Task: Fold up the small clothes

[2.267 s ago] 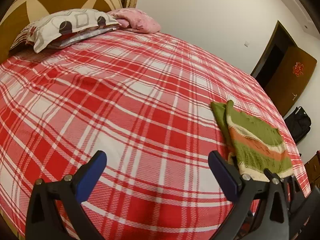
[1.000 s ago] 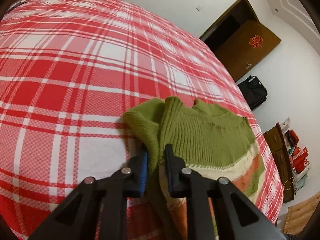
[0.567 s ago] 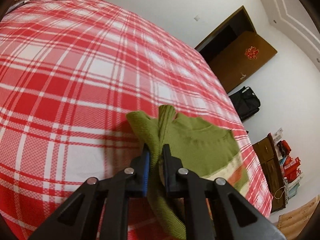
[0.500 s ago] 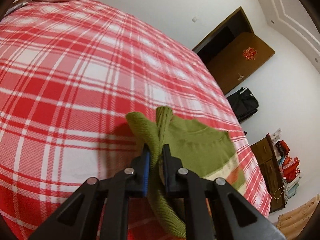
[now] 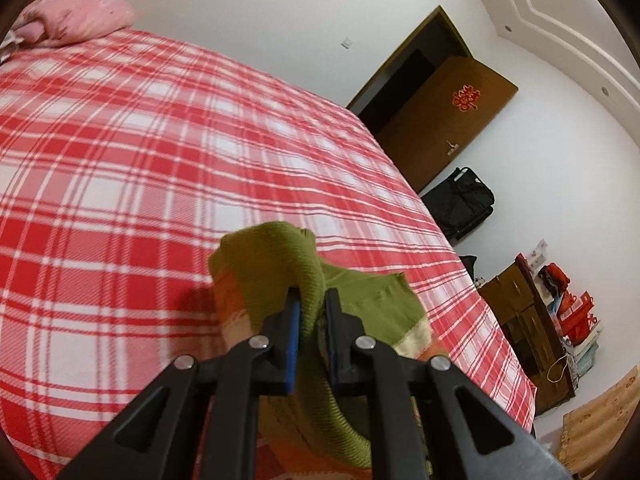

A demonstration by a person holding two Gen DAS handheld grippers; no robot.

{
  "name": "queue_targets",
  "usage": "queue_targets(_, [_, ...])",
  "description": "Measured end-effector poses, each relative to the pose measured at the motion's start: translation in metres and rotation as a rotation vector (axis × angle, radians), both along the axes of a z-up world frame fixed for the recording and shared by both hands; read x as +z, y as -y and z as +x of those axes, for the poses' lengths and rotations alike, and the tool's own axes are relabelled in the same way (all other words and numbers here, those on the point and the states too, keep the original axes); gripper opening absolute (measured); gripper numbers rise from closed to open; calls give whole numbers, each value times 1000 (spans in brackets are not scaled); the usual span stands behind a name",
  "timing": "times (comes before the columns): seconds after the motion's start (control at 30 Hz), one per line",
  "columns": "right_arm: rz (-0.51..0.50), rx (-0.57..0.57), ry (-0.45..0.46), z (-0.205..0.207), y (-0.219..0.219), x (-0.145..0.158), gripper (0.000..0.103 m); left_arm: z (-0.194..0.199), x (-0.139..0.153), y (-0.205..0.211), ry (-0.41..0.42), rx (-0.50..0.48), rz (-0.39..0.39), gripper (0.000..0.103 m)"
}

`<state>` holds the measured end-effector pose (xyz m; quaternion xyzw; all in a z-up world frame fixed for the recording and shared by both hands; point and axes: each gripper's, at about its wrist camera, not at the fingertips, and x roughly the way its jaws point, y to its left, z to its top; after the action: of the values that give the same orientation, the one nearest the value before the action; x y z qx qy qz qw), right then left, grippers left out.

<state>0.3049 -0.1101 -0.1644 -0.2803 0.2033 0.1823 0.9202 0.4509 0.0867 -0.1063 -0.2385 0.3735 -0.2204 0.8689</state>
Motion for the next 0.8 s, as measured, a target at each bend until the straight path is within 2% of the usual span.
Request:
queue_targets(0.2, [46, -52, 22, 5, 23, 6, 6, 6, 19, 36, 37, -20, 32, 11])
queue_targets(0.43, [96, -120, 5, 14, 56, 12, 6, 20, 29, 90, 49, -82, 63, 11])
queue_targets(0.8, [133, -222, -41, 18, 103, 15, 6, 42, 28, 170, 49, -181, 89, 11])
